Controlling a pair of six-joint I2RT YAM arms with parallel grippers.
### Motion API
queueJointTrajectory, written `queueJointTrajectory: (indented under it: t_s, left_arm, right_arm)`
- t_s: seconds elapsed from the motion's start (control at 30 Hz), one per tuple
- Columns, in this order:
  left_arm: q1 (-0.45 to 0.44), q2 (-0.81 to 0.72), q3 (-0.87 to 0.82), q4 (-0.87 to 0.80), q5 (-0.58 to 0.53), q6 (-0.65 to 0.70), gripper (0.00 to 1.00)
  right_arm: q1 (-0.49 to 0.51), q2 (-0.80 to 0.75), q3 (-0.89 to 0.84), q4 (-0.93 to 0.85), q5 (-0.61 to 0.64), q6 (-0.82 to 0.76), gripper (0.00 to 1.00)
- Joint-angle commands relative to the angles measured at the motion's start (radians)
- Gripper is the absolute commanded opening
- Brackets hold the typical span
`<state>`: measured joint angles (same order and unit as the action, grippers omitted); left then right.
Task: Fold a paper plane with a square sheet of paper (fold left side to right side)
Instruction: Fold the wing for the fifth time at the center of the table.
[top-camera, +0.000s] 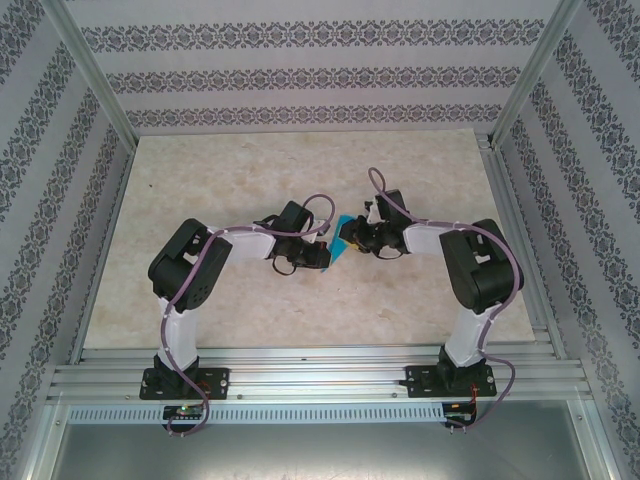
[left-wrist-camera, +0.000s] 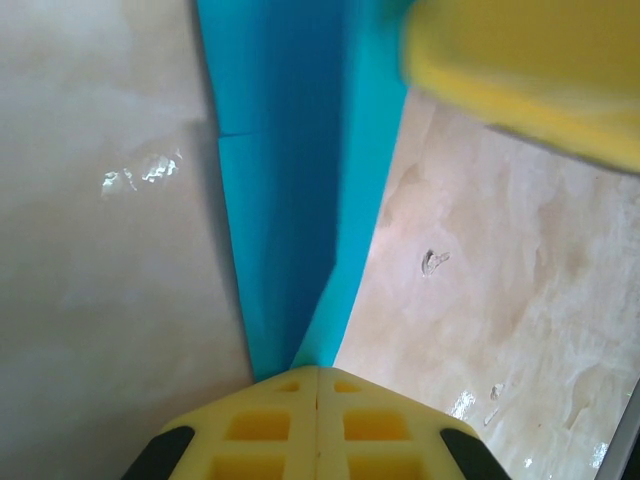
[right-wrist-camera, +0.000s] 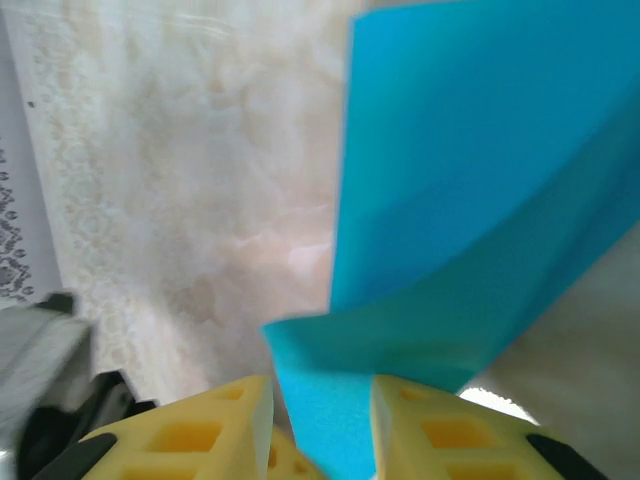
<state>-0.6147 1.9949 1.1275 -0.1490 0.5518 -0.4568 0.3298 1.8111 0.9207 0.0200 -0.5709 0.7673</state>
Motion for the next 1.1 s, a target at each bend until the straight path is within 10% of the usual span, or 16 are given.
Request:
queueJointTrajectory:
  t_s: [0.0, 1.07]
  left_arm:
    - [-0.02, 0.045, -0.067, -0.106, -0.113, 0.018, 0.07]
    - [-0.026, 0.053, -0.063, -0.133, -0.141, 0.046, 0.03]
  right_arm:
    - [-0.027, -0.108, -0.022, -0.073, 0.027, -0.056, 0.32]
    - [0.105, 0.081, -0.05, 0.172, 0.037, 0.028, 0.15]
